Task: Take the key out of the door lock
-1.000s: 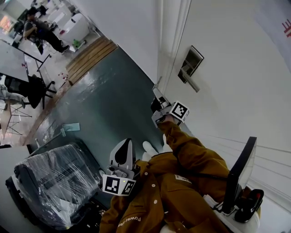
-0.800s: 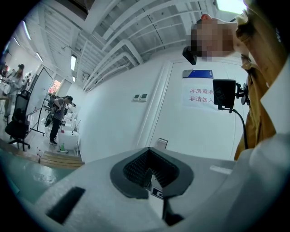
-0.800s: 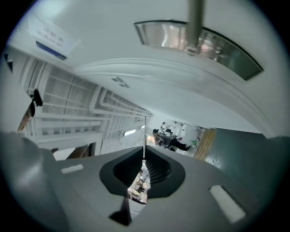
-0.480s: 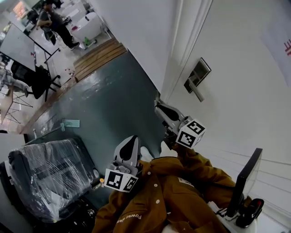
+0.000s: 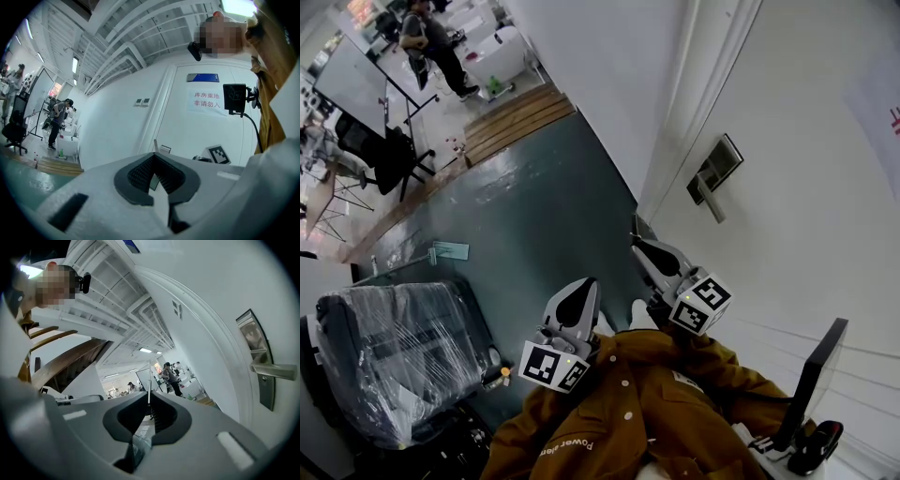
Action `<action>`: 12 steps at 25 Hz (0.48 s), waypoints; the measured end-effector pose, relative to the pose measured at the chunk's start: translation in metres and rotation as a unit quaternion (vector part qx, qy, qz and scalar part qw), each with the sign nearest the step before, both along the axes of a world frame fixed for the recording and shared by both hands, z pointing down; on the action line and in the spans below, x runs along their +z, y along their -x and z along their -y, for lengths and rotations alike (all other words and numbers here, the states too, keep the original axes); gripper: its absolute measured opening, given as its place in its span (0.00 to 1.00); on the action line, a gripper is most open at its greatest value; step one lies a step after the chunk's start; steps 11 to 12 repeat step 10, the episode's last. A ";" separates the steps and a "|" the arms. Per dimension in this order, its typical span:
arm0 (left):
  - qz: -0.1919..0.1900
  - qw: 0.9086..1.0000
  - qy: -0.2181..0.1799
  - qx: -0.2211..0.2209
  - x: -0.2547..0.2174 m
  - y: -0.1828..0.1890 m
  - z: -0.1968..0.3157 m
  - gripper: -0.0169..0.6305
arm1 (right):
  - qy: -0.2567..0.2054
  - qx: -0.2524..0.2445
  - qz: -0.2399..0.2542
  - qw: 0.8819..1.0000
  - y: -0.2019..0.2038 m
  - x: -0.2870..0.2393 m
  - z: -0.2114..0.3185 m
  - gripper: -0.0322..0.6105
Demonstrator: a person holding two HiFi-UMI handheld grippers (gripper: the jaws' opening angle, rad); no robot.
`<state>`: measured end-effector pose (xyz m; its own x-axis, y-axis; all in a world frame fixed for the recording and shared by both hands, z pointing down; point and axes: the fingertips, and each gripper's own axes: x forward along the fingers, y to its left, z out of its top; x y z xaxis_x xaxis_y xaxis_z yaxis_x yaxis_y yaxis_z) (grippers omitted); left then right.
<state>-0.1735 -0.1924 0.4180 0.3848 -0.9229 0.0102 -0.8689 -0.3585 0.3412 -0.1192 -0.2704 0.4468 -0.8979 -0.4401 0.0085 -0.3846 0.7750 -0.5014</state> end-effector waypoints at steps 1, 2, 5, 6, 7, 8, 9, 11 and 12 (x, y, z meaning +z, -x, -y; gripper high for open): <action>0.000 1.000 0.001 0.000 0.000 0.000 -0.001 0.03 | -0.004 0.000 -0.002 1.000 0.000 -0.002 0.000 0.09; 0.001 1.000 0.001 -0.001 0.000 0.000 -0.001 0.03 | -0.007 0.000 -0.004 1.000 0.000 -0.003 0.000 0.09; 0.001 1.000 0.000 -0.005 0.000 0.001 -0.002 0.03 | -0.005 -0.004 0.001 1.000 0.000 -0.004 0.000 0.09; 0.001 1.000 0.000 -0.007 0.000 0.002 -0.002 0.03 | -0.003 -0.005 0.004 1.000 0.001 -0.004 0.000 0.09; 0.002 1.000 0.000 -0.008 0.001 0.003 -0.002 0.03 | -0.001 -0.006 0.006 1.000 0.002 -0.004 0.000 0.09; 0.002 1.000 0.000 -0.010 0.001 0.004 -0.003 0.03 | 0.000 -0.008 0.008 1.000 0.003 -0.003 0.000 0.09; 0.003 1.000 -0.001 -0.013 0.001 0.005 -0.003 0.03 | 0.000 -0.010 0.010 1.000 0.004 -0.003 0.000 0.09; 0.003 1.000 -0.001 -0.015 0.001 0.006 -0.004 0.03 | 0.001 -0.012 0.012 1.000 0.005 -0.003 0.000 0.09; 0.003 1.000 -0.001 -0.015 0.001 0.006 -0.004 0.03 | 0.001 -0.012 0.012 1.000 0.005 -0.003 0.000 0.09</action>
